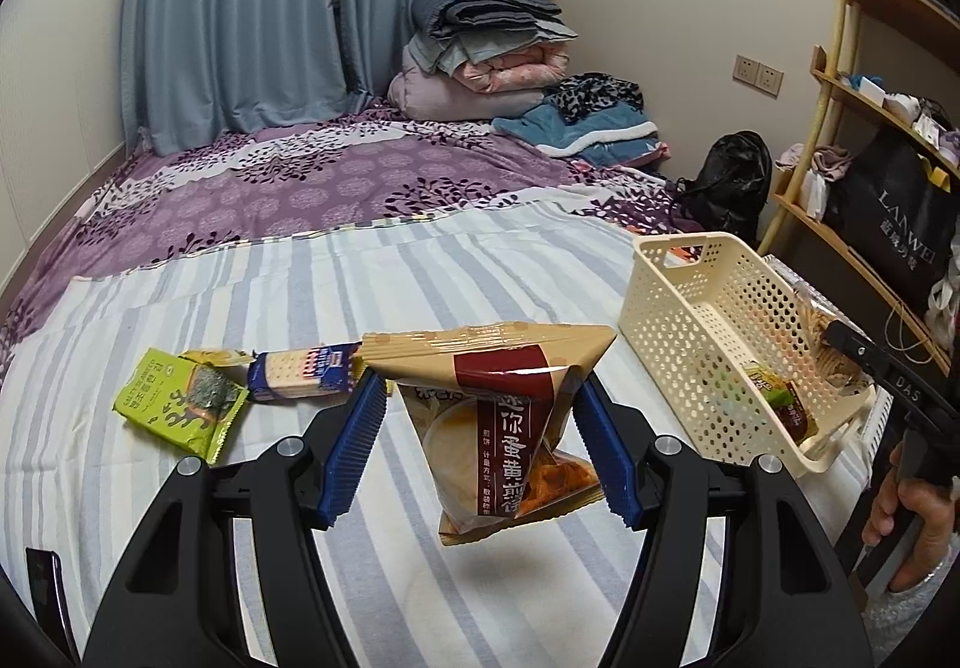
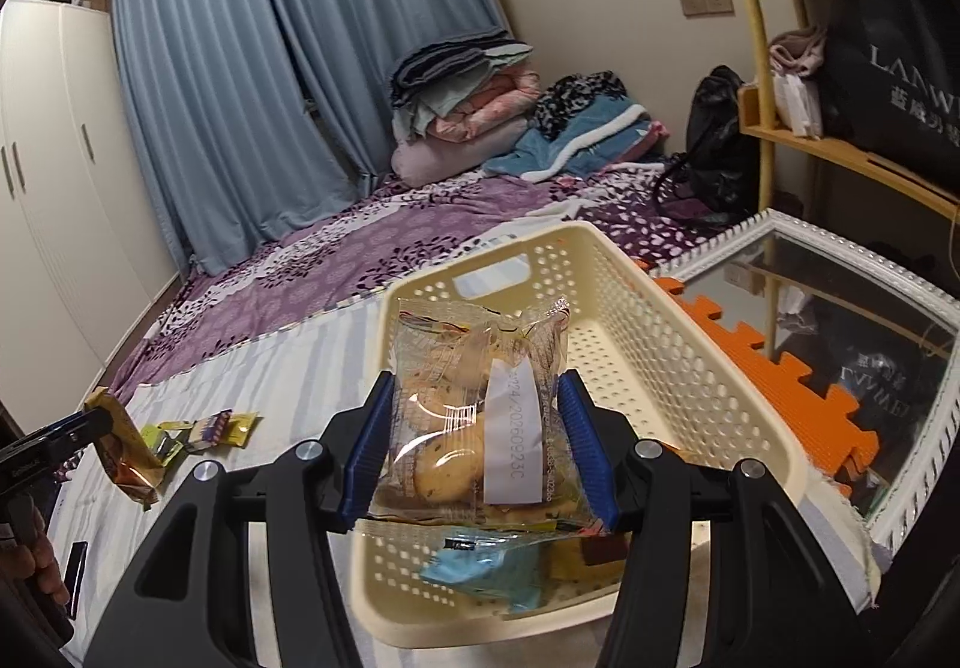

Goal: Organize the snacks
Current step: 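Lift the tan bag with the left gripper while the right gripper carries the cracker bag to the basket, then drop the cracker bag into the basket with the right gripper while the left drops the tan bag, then move both grippers back from the basket to the snack pile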

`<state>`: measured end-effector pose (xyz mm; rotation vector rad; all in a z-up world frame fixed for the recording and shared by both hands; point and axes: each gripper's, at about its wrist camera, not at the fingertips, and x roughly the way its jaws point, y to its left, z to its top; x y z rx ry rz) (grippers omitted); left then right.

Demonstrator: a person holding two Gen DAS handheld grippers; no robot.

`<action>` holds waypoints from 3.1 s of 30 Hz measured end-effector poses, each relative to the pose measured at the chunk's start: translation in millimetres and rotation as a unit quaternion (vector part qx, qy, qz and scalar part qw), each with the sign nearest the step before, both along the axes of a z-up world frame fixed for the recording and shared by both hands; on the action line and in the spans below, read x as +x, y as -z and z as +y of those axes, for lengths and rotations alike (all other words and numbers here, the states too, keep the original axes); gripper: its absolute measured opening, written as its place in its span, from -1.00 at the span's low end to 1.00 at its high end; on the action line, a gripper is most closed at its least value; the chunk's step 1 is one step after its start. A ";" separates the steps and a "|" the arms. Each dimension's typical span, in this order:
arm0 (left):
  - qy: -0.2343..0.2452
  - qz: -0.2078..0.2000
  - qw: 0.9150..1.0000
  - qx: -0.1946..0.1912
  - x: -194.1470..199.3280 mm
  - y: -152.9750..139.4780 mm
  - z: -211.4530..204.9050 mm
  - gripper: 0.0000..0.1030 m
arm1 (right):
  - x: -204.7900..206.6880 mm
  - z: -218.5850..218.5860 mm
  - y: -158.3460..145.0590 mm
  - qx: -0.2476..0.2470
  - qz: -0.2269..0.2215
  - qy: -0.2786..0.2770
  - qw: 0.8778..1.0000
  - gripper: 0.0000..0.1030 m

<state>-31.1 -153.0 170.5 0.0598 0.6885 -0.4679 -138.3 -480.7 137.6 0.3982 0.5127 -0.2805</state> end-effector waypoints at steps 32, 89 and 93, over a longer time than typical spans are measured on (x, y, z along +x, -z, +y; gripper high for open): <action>0.189 -0.015 0.982 -0.007 -10.2 -37.5 -179.4 0.27 | -33.9 -33.0 7.6 -0.014 0.003 0.048 0.999 0.50; 0.026 0.055 0.998 -0.008 54.5 3.6 -48.2 0.95 | 16.2 60.6 -26.2 -0.042 -0.028 -0.042 0.998 0.81; 0.006 0.061 0.998 -0.006 58.4 10.8 -23.3 0.95 | 22.0 75.2 -27.0 -0.043 -0.031 -0.054 0.997 0.86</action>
